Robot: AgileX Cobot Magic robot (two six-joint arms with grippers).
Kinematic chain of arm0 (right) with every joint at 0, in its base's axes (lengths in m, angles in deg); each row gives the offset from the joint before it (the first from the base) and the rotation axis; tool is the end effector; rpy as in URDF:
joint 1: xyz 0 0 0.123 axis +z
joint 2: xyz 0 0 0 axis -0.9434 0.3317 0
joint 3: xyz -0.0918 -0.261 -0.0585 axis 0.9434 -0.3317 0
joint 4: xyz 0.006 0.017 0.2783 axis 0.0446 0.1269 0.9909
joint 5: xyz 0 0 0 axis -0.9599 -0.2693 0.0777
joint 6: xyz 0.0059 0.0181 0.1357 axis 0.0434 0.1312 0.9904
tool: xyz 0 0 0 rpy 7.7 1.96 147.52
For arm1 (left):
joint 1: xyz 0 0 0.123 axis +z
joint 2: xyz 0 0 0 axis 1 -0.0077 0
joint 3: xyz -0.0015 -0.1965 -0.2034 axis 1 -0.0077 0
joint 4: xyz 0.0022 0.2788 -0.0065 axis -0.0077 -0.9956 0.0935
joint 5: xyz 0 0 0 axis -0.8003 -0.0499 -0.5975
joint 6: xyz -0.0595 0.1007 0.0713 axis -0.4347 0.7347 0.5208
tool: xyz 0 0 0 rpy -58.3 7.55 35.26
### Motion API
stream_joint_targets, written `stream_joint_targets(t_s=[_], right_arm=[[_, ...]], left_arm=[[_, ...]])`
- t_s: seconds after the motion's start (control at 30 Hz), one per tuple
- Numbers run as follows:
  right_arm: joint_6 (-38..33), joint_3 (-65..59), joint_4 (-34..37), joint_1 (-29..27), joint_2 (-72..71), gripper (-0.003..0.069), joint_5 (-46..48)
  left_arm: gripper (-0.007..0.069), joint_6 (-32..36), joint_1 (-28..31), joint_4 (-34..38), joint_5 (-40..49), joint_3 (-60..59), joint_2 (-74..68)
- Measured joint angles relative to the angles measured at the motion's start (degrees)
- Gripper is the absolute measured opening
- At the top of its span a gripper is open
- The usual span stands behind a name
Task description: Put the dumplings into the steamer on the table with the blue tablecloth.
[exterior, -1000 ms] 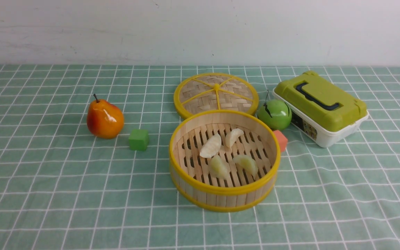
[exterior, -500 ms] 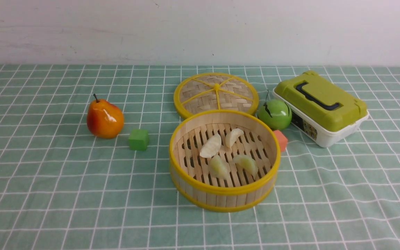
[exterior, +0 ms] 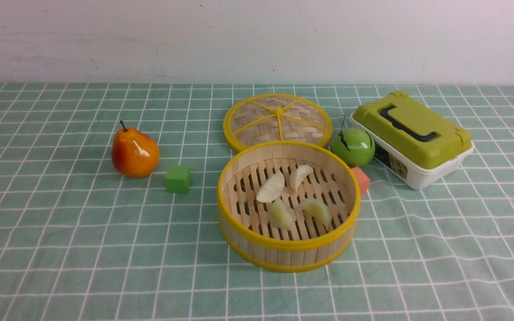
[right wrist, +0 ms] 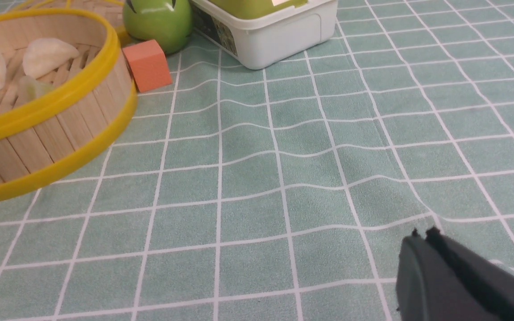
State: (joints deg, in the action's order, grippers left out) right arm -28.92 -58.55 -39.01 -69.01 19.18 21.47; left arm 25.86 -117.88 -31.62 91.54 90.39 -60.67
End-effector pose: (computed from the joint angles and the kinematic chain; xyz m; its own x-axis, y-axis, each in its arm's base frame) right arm 0.1261 0.0003 0.1597 -0.2919 0.1496 -0.9447 0.0413 0.9887 0.1438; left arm 0.0841 -0.0554 0.2807 -0.4222 -0.0587 -0.9046 0.4340 0.8630 -0.2585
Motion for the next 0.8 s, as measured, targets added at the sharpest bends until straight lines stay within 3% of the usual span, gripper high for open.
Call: stream_joint_targets(t_s=[0.4, 0.5, 0.57, 0.63, 0.8], right_arm=[[0.0, 0.0, 0.0, 0.0, 0.0, -0.0013, 0.0], [0.0, 0.0, 0.0, 0.0, 0.0, -0.0011, 0.0], [0.0, 0.0, 0.0, 0.0, 0.0, -0.0011, 0.0], [0.0, 0.0, 0.0, 0.0, 0.0, -0.0011, 0.0], [0.0, 0.0, 0.1, 0.0, 0.0, -0.0011, 0.0]], left_arm=[[0.0129, -0.3, 0.0, -2.7, -1.7, -1.1, 0.0], [0.0056, -2.3, 0.4, -7.5, -8.8, -2.9, 0.0], [-0.0015, -4.0, 2.8, -11.1, -14.5, -5.4, 0.4], [-0.0014, -4.7, 5.0, -12.1, -17.2, -7.2, 0.9], [-0.0014, -6.9, 17.0, -12.0, -27.9, -16.4, 5.4]])
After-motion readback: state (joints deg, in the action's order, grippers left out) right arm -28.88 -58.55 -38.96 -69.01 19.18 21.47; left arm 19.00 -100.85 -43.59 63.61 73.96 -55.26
